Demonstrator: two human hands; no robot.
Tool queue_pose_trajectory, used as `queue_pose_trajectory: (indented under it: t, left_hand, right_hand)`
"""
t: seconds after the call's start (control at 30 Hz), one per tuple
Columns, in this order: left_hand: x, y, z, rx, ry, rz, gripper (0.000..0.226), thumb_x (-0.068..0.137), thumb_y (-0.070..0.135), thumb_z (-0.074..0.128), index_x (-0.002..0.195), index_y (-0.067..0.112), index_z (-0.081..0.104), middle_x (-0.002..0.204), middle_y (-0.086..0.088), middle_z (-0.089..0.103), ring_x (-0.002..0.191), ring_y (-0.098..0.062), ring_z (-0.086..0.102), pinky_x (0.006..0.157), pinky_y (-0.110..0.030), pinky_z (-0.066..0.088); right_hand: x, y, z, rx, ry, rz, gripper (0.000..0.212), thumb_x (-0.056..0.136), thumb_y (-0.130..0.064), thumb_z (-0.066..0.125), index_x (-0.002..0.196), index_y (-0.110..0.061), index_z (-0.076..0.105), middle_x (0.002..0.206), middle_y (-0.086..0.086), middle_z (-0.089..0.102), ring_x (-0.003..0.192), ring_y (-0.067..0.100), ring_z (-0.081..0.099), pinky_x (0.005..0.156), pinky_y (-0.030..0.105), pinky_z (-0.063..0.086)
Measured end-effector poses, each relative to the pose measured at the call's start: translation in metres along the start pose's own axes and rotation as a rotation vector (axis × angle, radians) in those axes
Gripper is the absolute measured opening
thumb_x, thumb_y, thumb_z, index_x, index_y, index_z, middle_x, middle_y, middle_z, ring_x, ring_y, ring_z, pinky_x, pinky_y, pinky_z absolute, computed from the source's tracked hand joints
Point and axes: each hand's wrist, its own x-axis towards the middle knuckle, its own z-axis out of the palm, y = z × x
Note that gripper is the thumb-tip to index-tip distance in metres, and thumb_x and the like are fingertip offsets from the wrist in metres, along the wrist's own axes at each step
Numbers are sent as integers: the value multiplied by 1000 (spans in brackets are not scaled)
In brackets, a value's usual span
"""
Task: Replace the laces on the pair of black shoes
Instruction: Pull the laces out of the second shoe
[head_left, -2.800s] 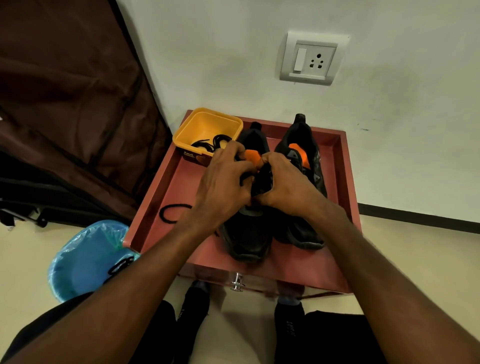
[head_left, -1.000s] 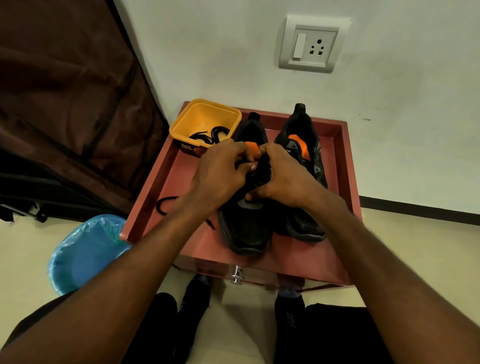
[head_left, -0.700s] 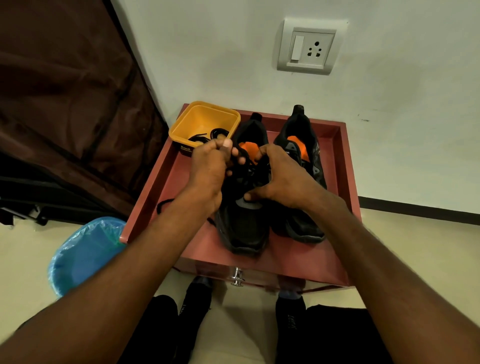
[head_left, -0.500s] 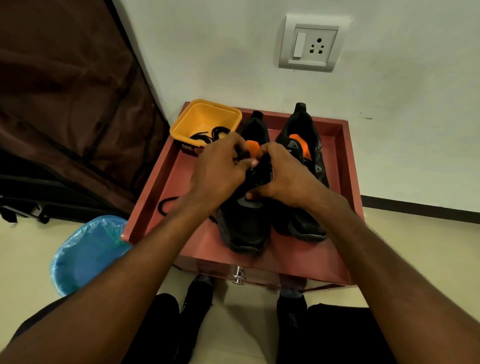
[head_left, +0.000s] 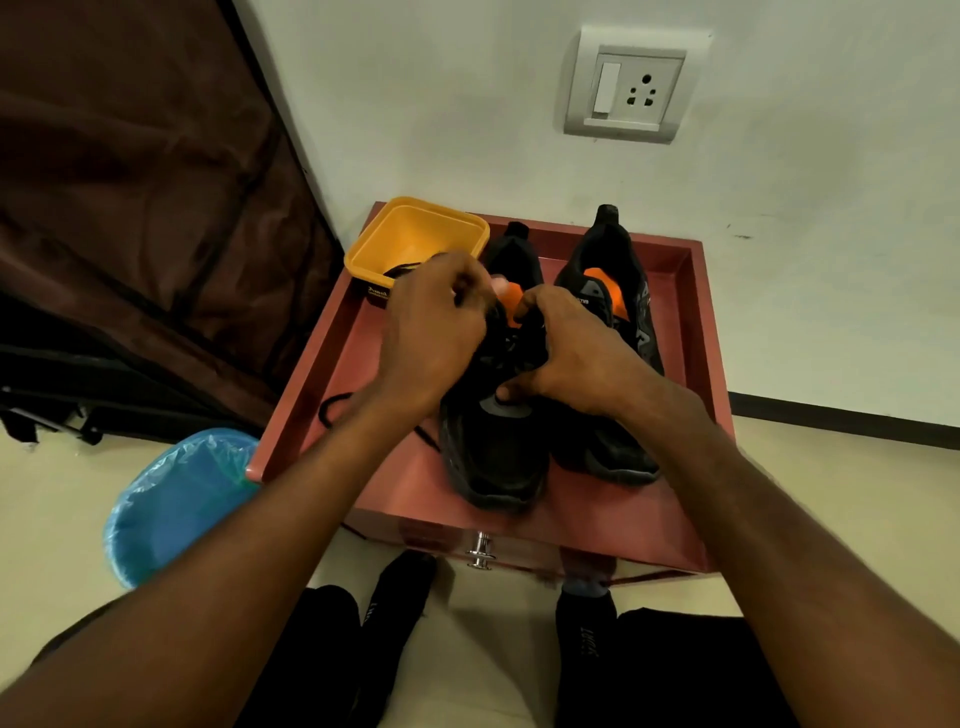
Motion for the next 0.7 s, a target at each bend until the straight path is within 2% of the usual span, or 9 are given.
queue_pose_trajectory:
  t: [0.1, 0.2, 0.3, 0.37, 0.43, 0.47, 0.53, 0.6, 0.7]
  left_hand:
    - [-4, -12, 8, 371, -186, 93, 16, 87, 34, 80, 91, 20, 74, 96, 2, 64, 97, -19, 57, 75, -32, 47]
    - [-8, -9, 7, 433, -160, 99, 11, 90, 27, 78, 85, 18, 73, 98, 1, 61, 103, -23, 51, 81, -36, 45]
    - [-11, -1, 4, 455, -91, 84, 10, 93, 24, 71, 84, 24, 67, 95, 7, 63, 102, -17, 53, 94, -44, 36]
    - [-7, 5, -1, 269, -21, 72, 16, 92, 9, 62, 85, 23, 63, 90, 8, 69, 96, -15, 63, 99, -50, 41]
    - [1, 11, -11, -242, 16, 9, 18, 97, 0, 53, 87, 15, 58, 90, -5, 74, 88, -21, 70, 83, -39, 53]
    - [6, 15, -16, -504, 32, -44, 19, 102, 1, 48, 89, 13, 54, 91, -11, 74, 86, -23, 71, 74, -33, 54]
    - [13, 16, -24, -796, 67, -158, 19, 109, 8, 41, 93, 14, 49, 82, -9, 69, 77, -23, 70, 63, -30, 52]
    - [15, 9, -21, -701, 56, -241, 17, 110, 13, 41, 95, 16, 48, 72, 1, 62, 64, -16, 61, 53, -29, 47]
    - [7, -6, -11, -178, -52, -137, 11, 102, 21, 64, 97, 14, 58, 76, 7, 61, 63, -7, 54, 55, -24, 43]
  right_hand:
    - [0, -1, 0, -7, 2, -4, 85, 67, -39, 95, 135, -26, 44, 134, -9, 46, 114, 15, 55, 91, 42, 54]
    - [-2, -3, 1, -3, 5, -19, 81, 67, -38, 95, 130, -27, 46, 132, -9, 47, 113, 16, 55, 93, 46, 54]
    - [-2, -4, 0, -13, 6, -16, 81, 67, -36, 95, 131, -26, 46, 134, -8, 47, 115, 17, 55, 94, 45, 53]
    - [-3, -4, -1, -6, 3, -1, 86, 67, -36, 95, 135, -25, 45, 137, -9, 47, 120, 17, 55, 96, 44, 53]
    - [-3, -3, -3, 9, -3, 7, 88, 67, -36, 96, 137, -25, 44, 139, -9, 46, 125, 17, 53, 100, 42, 52]
    - [-3, -2, -3, 16, -6, 8, 89, 67, -36, 96, 138, -24, 43, 141, -9, 46, 127, 16, 52, 101, 41, 50]
    - [-3, -1, -4, 17, -10, 5, 89, 68, -36, 96, 138, -25, 43, 143, -9, 46, 128, 16, 50, 102, 39, 49]
    - [-3, 0, -4, 15, -14, 2, 85, 68, -37, 95, 135, -27, 44, 142, -9, 46, 126, 16, 51, 100, 39, 50]
    - [-2, 0, -3, 10, -10, 2, 82, 68, -36, 96, 132, -28, 45, 138, -10, 47, 121, 15, 52, 97, 41, 52]
